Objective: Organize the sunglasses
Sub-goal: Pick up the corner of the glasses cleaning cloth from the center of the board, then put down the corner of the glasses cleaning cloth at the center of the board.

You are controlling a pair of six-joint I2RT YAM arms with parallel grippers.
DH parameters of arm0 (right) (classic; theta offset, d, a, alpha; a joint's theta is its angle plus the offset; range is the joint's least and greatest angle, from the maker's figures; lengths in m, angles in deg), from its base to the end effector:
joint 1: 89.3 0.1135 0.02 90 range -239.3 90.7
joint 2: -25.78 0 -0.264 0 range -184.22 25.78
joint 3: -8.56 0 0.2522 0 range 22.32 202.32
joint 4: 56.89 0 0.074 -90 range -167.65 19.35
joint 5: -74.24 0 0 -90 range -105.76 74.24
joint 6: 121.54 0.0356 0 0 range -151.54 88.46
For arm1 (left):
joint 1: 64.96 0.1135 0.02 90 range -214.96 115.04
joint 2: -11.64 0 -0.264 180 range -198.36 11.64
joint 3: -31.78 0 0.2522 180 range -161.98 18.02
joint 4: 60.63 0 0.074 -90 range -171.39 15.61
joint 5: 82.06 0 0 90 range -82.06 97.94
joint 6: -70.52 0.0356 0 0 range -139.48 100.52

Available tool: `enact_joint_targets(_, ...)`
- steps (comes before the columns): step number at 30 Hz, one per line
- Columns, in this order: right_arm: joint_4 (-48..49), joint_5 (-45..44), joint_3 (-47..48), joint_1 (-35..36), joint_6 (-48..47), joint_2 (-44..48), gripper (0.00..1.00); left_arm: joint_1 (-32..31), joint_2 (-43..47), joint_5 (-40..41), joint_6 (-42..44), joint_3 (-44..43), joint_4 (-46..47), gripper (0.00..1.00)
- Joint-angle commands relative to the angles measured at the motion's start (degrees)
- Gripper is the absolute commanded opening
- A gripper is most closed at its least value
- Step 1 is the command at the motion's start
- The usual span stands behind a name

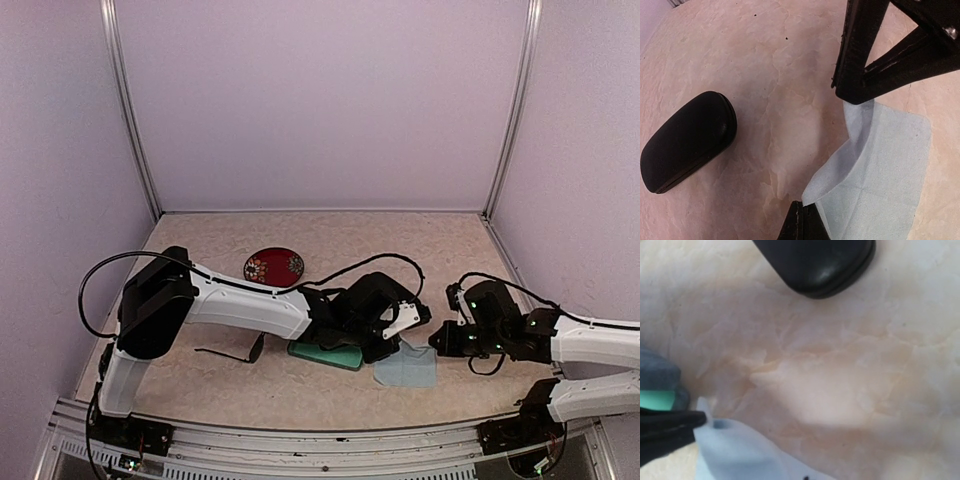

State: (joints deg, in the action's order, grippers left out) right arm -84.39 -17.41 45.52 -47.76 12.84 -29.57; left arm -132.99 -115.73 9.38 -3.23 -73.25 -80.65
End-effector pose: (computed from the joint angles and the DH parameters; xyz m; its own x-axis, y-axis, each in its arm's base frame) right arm 0.1395 0.1222 0.1724 -0.8372 0.1923 -0.5119 -0.0872 0.8773 0.4720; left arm 0.1858 -0.4582 0.1536 0.0155 0.7094 -0.7047 0.9539 0.2007 0.2230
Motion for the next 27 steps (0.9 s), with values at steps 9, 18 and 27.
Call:
enact_joint_targets(9, -3.04, 1.80, -2.76, -0.49, 1.37, 4.92, 0.00, -2.76, -0.30, -0.03, -1.25, 0.19, -4.02, 0.00)
enact_joint_targets(18, -3.42, 4.33, -5.60, -0.41, 2.87, 6.24, 0.00, -4.47, 0.27, 1.55, -2.97, 0.61, -5.88, 0.00)
enact_joint_targets(27, -3.69, 4.24, -6.01, -0.36, 3.34, 7.71, 0.00, -4.65, 0.45, 5.00, -5.97, 2.53, -3.11, 0.00)
